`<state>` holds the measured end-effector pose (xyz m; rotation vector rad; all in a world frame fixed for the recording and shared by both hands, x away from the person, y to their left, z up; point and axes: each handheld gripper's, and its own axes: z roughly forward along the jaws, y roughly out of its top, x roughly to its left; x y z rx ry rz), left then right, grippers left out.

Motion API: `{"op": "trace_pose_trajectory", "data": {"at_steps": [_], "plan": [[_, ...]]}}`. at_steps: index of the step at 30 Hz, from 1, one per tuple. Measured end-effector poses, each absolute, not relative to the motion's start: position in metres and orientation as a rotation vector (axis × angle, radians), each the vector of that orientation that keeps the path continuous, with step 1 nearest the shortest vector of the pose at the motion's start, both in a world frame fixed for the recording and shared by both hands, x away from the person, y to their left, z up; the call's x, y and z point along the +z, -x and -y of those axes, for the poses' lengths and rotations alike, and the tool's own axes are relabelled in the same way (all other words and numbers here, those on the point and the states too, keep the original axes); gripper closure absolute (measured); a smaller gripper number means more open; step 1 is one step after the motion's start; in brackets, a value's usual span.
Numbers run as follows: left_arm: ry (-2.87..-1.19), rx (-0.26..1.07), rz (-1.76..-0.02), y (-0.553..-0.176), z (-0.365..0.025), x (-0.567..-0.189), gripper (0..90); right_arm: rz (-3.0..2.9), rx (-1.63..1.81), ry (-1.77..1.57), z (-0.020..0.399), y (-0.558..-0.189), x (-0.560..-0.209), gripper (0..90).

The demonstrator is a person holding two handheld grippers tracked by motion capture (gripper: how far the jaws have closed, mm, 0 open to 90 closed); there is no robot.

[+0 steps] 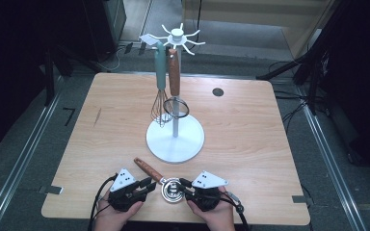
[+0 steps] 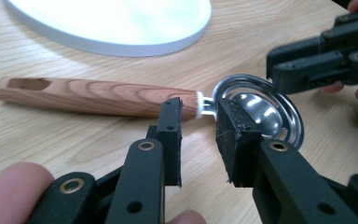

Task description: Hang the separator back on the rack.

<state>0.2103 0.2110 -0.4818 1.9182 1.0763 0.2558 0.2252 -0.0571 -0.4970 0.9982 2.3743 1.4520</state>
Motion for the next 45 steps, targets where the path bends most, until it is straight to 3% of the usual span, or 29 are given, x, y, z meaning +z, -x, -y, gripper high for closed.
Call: {"op": "trace_pose_trajectory", "data": {"at_steps": [14,22,35,45], "plan": [[-1.934,0.25,-1.162,-0.221,-0.22,-0.487,85.7,-2.434,1.331,-1.013,0.055,-0.23,-0.503,80.8],[-2.015,0.216,-1.109,-0.219,-0.198,-0.491,85.8,-2.385,1.331,-1.054,0.059,-0.231,-0.502,65.0],[-2.077,0.198,-1.046,-0.218,-0.174,-0.493,85.8,-2.438,1.308,-1.075,0.065,-0.229,-0.504,69.4],[-2.104,0.175,-0.984,-0.22,-0.147,-0.494,85.0,-2.356,1.316,-1.111,0.085,-0.225,-0.501,64.1]]}}
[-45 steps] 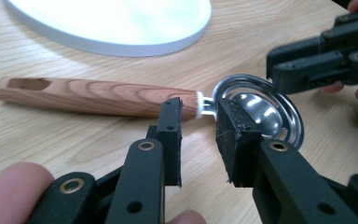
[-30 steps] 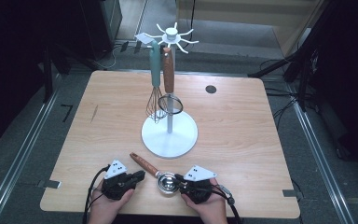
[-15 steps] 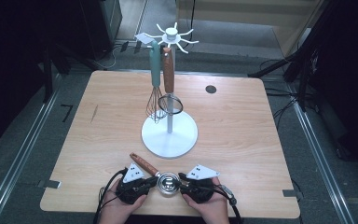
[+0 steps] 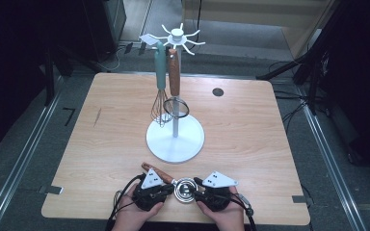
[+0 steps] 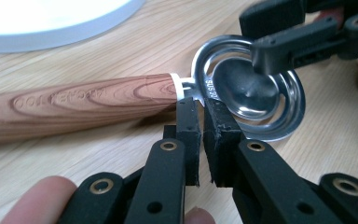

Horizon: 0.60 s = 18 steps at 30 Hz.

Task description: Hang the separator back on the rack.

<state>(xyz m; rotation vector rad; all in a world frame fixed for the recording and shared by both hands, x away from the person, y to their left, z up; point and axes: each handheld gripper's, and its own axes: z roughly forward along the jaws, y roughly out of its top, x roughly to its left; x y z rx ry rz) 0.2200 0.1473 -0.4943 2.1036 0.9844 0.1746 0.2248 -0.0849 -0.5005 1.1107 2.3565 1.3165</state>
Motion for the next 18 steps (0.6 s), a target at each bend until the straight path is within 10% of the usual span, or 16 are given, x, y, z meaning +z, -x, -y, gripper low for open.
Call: {"op": "trace_pose_trajectory", "data": {"at_steps": [18], "plan": [[-1.864,0.26,-1.015,-0.22,-0.208,-0.487,51.1,-2.359,1.323,-1.036,0.072,-0.234,-0.49,60.6]]}}
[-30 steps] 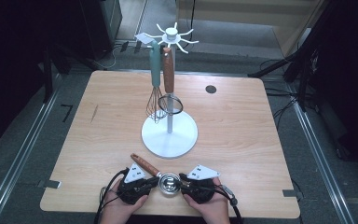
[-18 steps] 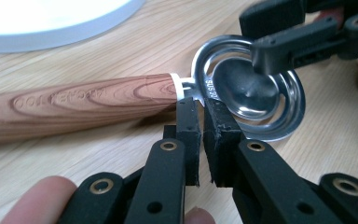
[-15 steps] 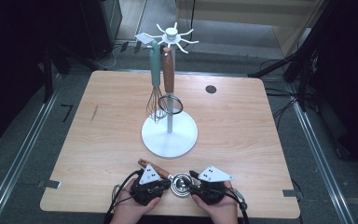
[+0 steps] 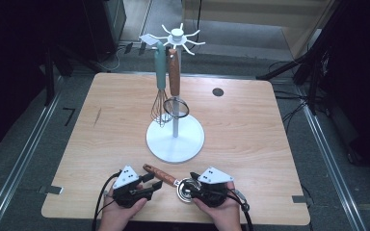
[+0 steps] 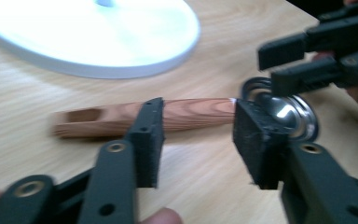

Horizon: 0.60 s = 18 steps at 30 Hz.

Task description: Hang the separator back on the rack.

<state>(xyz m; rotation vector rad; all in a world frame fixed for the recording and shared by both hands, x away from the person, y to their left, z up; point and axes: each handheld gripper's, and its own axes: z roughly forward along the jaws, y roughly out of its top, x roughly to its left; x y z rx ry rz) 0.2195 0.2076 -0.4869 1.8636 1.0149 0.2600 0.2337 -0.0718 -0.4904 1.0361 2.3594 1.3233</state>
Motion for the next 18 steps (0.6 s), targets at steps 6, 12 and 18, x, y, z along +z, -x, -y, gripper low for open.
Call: {"op": "trace_pose_trajectory", "data": {"at_steps": [6,12,18], "plan": [[-1.792,0.329,-1.111,-0.219,-0.244,-0.485,45.4,-2.408,1.322,-0.966,0.06,-0.236,-0.49,59.3],[-1.713,0.431,-1.237,-0.219,-0.285,-0.482,42.3,-2.441,1.33,-0.924,0.055,-0.238,-0.489,63.5],[-1.673,0.545,-1.365,-0.223,-0.316,-0.477,34.1,-2.459,1.326,-0.865,0.051,-0.243,-0.483,66.5]]}}
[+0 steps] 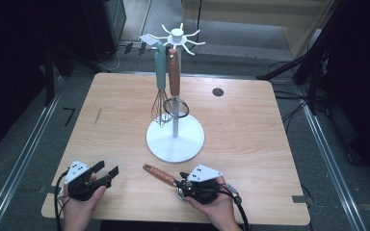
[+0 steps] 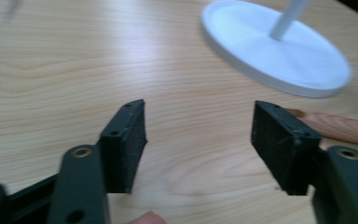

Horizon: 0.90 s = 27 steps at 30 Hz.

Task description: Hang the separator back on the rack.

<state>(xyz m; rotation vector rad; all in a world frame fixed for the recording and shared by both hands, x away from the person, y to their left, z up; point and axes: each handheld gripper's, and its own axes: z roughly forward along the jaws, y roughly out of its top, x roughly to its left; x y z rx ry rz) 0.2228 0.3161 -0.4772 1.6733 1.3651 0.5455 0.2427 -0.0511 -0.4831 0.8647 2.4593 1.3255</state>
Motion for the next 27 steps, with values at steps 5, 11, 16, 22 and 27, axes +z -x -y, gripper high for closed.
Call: {"op": "trace_pose_trajectory", "data": {"at_steps": [5,11,16,22,27], "plan": [[-1.654,0.599,-1.425,-0.227,-0.338,-0.475,23.7,-2.493,1.318,-0.873,0.047,-0.25,-0.481,66.4],[-1.645,0.592,-1.452,-0.23,-0.354,-0.477,13.6,-2.568,1.272,-0.849,0.035,-0.254,-0.486,66.4],[-1.661,0.577,-1.441,-0.232,-0.352,-0.48,13.6,-2.6,1.207,-0.838,0.029,-0.254,-0.491,70.1],[-1.705,0.577,-1.441,-0.234,-0.347,-0.484,13.9,-2.612,1.192,-0.838,0.032,-0.253,-0.491,70.8],[-1.706,0.572,-1.444,-0.236,-0.347,-0.485,14.2,-2.608,1.191,-0.856,0.042,-0.251,-0.492,70.7]]}}
